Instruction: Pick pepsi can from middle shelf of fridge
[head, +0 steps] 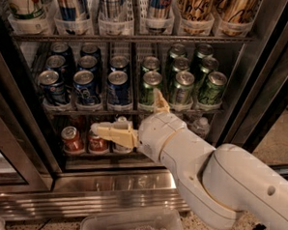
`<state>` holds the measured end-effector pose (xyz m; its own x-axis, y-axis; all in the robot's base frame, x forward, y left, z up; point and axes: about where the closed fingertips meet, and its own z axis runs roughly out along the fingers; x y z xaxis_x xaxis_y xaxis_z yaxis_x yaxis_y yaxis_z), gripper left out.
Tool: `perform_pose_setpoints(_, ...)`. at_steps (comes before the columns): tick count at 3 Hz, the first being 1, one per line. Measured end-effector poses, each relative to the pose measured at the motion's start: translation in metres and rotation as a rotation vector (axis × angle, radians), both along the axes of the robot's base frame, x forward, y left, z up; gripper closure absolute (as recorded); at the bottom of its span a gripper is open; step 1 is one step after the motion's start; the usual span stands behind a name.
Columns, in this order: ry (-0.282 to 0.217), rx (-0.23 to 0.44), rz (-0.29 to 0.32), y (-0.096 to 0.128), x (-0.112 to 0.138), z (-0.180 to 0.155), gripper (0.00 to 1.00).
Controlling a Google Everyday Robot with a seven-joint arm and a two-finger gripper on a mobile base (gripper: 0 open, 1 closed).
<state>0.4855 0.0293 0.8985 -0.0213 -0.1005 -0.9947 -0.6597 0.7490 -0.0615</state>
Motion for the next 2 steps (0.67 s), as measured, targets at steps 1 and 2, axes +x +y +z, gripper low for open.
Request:
perform_pose_setpoints(1,-0.065,-0.024,-0.006,0.019,-0.009,-0.008,0.00)
perform_pose_setpoints(2,-0.101,0.003,0.009,0.051,-0.014,-0.022,0.00)
